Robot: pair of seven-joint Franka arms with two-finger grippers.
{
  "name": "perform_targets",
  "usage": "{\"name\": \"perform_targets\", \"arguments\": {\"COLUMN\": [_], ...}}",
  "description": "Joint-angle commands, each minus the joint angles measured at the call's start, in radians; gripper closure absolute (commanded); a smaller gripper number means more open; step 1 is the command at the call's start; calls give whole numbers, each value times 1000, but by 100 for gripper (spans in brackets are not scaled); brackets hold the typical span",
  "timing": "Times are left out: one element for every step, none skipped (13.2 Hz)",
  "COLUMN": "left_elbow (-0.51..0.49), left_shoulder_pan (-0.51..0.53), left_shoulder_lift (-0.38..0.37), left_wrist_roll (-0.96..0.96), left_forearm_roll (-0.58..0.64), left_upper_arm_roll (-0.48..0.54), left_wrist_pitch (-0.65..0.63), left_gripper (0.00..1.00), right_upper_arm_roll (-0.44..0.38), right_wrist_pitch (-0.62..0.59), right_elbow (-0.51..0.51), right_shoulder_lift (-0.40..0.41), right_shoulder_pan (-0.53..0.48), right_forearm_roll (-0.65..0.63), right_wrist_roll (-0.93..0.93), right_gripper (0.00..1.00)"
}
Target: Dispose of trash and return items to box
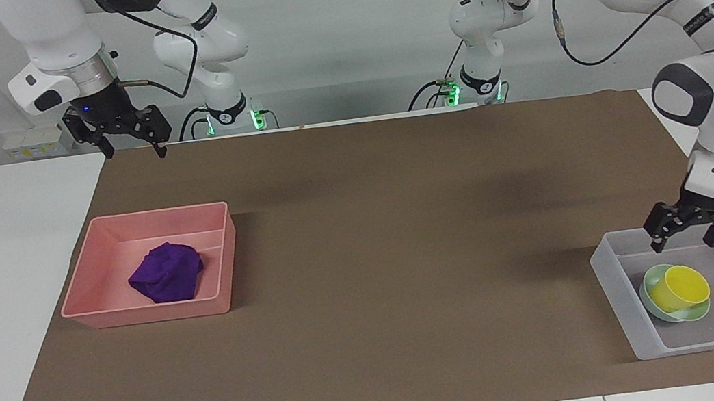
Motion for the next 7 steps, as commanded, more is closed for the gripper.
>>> {"name": "perform_targets", "arguments": {"left_elbow": [-222,-255,-276,-289,-286,-273,-255], "left_shoulder_pan": [-90,-122,-154,-176,-187,-188,-188], "left_shoulder_lift": [-206,-253,-287,-321,-342,-364,-379], "left_wrist_roll": [-34,-76,-102,-120,-125,-125,-124], "left_forearm_roll": [-5,-4,-1,1,2,10,15], "left_upper_arm_roll": [16,16,16,16,16,16,16], "left_wrist_pitch": [-27,-58,-86,-118,-168,-226,-282], "left_gripper": [0,0,0,0,0,0,0], "right_upper_arm_roll": [4,4,4,4,4,4,4], "right_wrist_pitch": [-7,-7,-7,-7,-7,-7,-7], "right_elbow": [-13,-13,-13,-13,-13,-13,-13], "right_shoulder_lift": [-13,-13,-12,-13,-13,-13,-13], "right_shoulder_pan": [-14,-14,-14,-14,-14,-14,-12], "right_forearm_roll": [13,13,14,14,14,14,14], "right_wrist_roll": [-21,-21,-21,-21,-21,-22,-22], "right_gripper": [0,0,0,0,0,0,0]}}
